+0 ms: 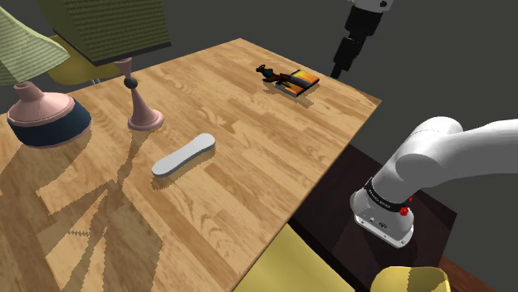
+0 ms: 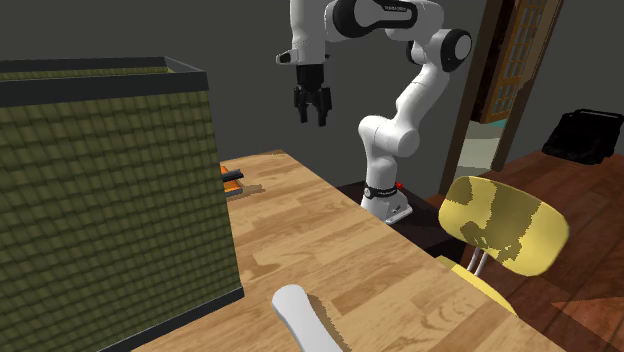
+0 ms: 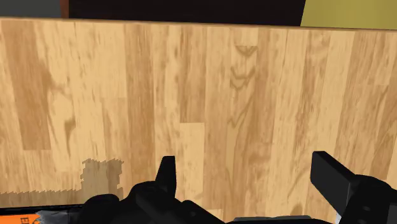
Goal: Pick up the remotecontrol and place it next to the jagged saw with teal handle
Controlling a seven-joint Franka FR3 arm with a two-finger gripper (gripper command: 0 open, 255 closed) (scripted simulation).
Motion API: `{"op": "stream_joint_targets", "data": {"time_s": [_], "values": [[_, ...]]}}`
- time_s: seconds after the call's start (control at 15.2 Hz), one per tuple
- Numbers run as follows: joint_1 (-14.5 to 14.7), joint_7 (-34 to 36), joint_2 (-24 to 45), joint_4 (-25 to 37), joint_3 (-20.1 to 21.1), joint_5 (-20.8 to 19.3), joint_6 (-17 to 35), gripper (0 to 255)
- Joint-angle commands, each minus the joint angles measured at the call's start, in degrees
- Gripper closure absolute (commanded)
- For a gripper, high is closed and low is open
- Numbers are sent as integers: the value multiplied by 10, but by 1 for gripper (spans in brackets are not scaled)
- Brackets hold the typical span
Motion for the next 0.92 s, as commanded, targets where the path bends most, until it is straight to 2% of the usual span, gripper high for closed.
{"op": "stream_joint_targets", "data": {"time_s": [0.0,0.4,0.86], "values": [[0,0,0,0,0,0,0,0],[47,-74,121,36,12,2,85,0],[95,-154,257,100,35,2,158,0]]}}
